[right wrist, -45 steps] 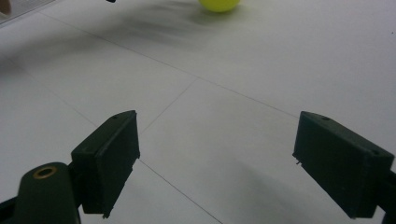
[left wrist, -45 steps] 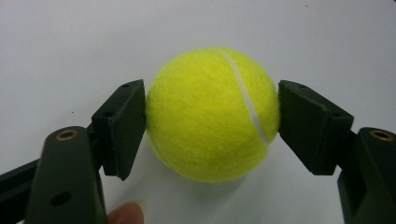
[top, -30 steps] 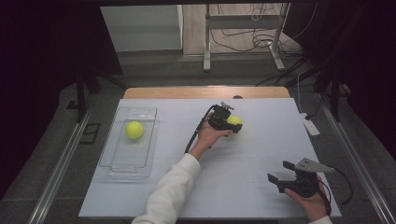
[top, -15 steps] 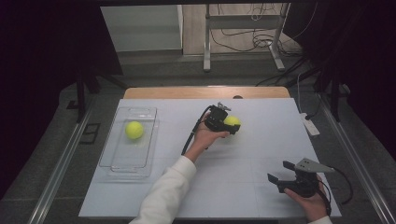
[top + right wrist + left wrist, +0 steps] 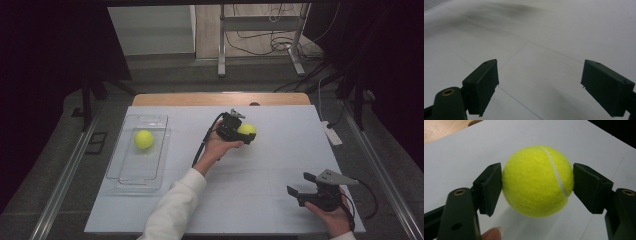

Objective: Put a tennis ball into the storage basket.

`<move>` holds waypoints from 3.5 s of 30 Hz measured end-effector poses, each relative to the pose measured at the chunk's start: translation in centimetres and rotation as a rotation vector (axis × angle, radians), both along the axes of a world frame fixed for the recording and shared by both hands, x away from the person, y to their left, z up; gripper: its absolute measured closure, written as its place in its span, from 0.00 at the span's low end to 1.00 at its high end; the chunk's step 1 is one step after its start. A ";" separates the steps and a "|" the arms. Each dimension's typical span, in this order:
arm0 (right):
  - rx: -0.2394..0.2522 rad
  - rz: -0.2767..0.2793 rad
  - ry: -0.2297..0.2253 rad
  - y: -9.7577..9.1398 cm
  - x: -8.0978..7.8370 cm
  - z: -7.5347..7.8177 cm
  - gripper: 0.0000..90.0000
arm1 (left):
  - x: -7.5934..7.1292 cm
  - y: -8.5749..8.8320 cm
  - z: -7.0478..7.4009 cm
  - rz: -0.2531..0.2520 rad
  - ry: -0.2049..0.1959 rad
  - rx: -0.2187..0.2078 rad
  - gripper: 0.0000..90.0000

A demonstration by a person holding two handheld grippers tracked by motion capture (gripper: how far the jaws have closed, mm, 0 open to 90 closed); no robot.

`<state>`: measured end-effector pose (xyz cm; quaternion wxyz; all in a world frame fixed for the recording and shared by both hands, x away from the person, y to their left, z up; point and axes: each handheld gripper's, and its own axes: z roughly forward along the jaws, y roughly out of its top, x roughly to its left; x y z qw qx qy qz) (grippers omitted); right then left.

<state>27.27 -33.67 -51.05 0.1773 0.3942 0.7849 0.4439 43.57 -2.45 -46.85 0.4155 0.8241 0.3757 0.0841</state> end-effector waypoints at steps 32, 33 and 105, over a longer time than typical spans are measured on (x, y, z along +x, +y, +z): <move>-0.007 -0.002 0.001 0.0 0.0 0.0 0.16 | -3.1 2.3 2.4 -0.029 -0.064 -0.066 0.30; -0.007 -0.002 0.000 0.0 0.0 0.0 0.16 | -3.2 2.4 2.4 -0.031 -0.066 -0.065 0.30; -0.023 0.000 0.011 0.4 0.2 -0.3 0.16 | -6.9 8.5 3.6 0.028 -0.130 -0.110 0.30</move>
